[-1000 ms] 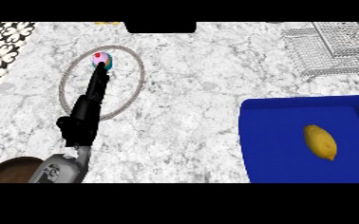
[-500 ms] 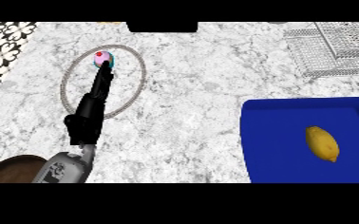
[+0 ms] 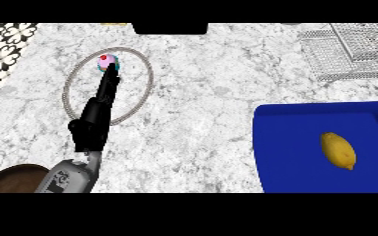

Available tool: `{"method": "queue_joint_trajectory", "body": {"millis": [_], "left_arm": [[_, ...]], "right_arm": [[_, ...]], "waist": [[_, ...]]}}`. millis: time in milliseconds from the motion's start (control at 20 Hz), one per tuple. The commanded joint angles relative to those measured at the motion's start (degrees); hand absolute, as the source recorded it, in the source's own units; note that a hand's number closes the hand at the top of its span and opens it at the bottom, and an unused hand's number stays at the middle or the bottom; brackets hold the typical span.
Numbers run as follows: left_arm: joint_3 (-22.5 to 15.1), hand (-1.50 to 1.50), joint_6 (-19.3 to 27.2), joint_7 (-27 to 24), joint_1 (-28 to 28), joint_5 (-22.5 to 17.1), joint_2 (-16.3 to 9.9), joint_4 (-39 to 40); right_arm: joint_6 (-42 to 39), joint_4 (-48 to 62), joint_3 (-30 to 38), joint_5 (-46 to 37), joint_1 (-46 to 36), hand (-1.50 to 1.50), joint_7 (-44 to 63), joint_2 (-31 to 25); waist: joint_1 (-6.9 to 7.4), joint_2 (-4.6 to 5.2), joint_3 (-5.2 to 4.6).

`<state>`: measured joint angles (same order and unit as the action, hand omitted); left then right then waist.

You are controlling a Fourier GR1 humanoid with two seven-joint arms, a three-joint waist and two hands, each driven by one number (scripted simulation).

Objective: Pick the lemon from the tray and place it in the tiered basket

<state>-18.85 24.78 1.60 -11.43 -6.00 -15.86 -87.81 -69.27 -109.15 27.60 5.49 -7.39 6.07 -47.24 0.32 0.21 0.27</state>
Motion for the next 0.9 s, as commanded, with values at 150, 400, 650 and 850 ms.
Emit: {"method": "queue_joint_trajectory", "body": {"millis": [150, 400, 650, 850], "left_arm": [[-0.1, 0.0, -0.8, -1.8, 1.7, 0.2, 1.0, -0.2], [-0.9, 0.0, 0.3, 2.0, 0.5, 2.3, 1.4, -1.9], [-0.4, 0.0, -0.5, 0.8, 2.0, 1.8, 1.7, -1.5], [1.0, 0.0, -0.7, -1.2, 0.2, 2.1, 2.3, 1.9]], "right_arm": [[-6.5, 0.3, -1.1, -11.6, 2.0, -1.5, -13.7, -2.7], [2.4, -1.4, -7.5, -21.5, 3.8, -1.5, -19.6, -4.3], [10.1, 0.3, -10.3, -27.8, 9.0, -1.5, -30.4, -9.0], [19.0, 1.0, -13.4, -31.6, 10.4, -1.5, -38.9, -12.1]], "waist": [[0.27, 0.02, 0.09], [0.52, -0.02, 0.01], [0.04, -0.09, 0.04], [-0.57, 0.01, 0.01]]}}
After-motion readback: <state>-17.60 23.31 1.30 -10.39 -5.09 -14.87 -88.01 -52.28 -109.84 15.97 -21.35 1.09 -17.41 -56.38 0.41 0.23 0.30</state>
